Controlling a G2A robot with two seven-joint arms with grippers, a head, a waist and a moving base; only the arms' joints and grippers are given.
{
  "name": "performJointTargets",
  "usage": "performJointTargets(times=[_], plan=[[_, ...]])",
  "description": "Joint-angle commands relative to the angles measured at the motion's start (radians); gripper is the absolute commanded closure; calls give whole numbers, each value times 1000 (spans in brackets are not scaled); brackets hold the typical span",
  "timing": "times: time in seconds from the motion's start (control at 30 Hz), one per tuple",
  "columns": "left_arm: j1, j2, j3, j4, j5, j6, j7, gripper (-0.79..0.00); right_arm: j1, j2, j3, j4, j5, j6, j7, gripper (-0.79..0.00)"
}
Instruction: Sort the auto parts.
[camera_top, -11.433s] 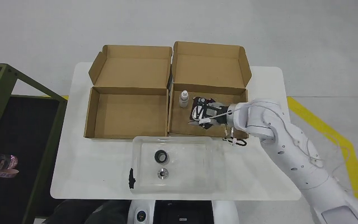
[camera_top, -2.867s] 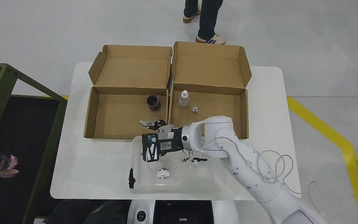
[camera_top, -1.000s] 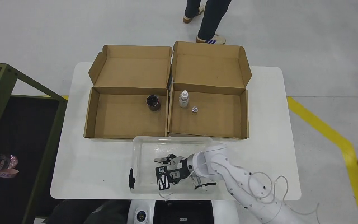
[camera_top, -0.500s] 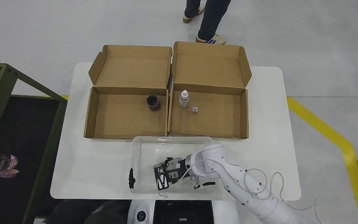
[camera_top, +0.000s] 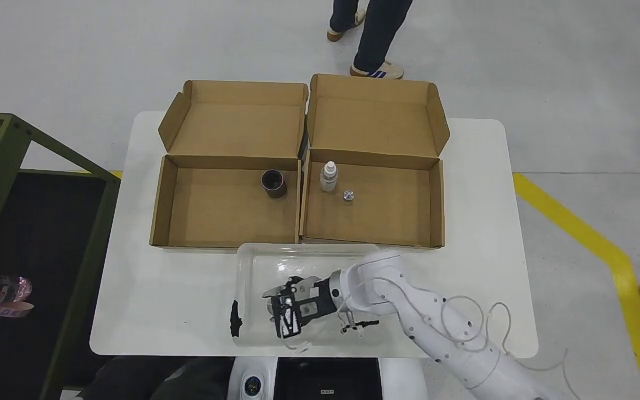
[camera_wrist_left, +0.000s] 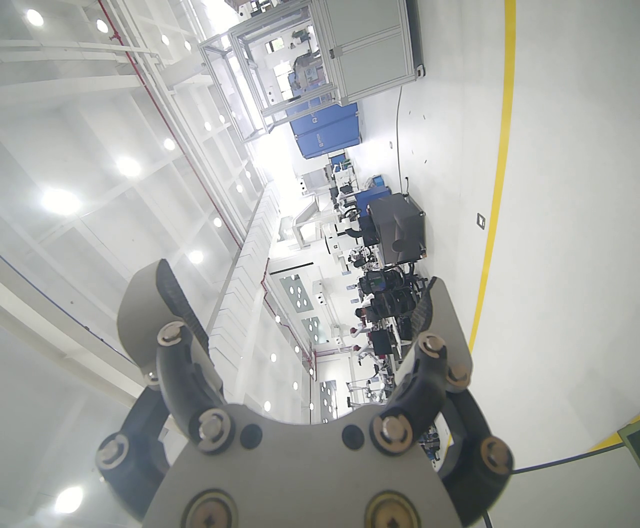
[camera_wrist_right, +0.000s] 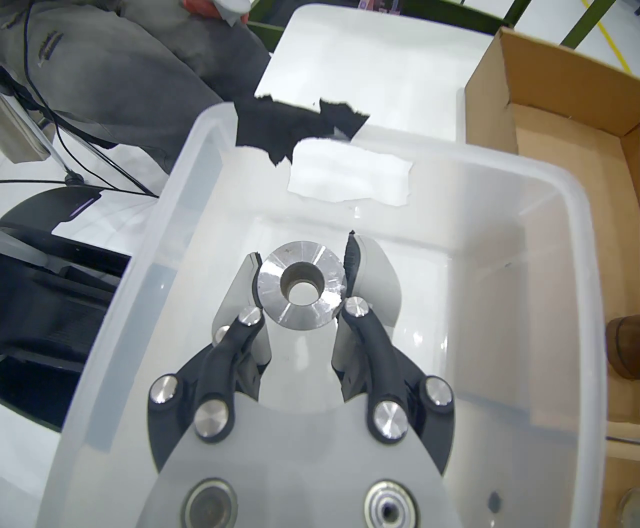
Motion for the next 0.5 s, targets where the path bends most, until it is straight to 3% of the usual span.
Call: performJointTargets(times=[0.0, 0.47], plan=[[0, 0, 0, 0, 0, 0, 0, -785, 1, 3, 11, -13, 8, 1, -12, 0], [0, 0, 0, 0, 0, 0, 0, -785, -19, 28, 110, -161, 29, 26, -105, 0]])
